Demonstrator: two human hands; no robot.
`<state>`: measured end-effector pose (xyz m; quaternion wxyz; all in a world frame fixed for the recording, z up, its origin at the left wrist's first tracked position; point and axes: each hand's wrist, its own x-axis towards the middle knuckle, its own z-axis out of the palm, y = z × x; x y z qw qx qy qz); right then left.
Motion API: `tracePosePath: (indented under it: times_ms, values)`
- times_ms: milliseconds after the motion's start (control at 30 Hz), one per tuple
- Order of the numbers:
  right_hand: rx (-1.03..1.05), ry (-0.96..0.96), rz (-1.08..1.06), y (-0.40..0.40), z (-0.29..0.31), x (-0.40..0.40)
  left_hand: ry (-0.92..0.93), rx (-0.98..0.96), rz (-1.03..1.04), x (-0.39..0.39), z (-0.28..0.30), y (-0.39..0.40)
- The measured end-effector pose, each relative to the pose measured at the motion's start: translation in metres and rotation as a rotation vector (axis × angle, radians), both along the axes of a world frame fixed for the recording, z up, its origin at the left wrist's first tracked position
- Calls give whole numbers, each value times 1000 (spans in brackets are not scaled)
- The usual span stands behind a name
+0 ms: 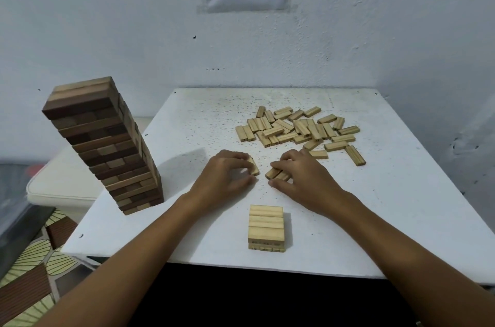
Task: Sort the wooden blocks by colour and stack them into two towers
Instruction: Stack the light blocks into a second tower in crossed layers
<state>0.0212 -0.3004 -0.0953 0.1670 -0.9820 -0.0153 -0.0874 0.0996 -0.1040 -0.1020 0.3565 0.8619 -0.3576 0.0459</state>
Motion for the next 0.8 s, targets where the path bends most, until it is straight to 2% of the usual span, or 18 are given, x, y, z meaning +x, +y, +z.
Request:
tracePosePath:
  times_ms: [300,567,800]
  values:
    - [349,100,176,-7,5,8,1,34,-131,1,0,1]
    - [352,73,62,-13,5,1,19,41,-128,-2,4,-3]
    - [441,67,27,-9,8,-2,129,98,-89,2,2,-11]
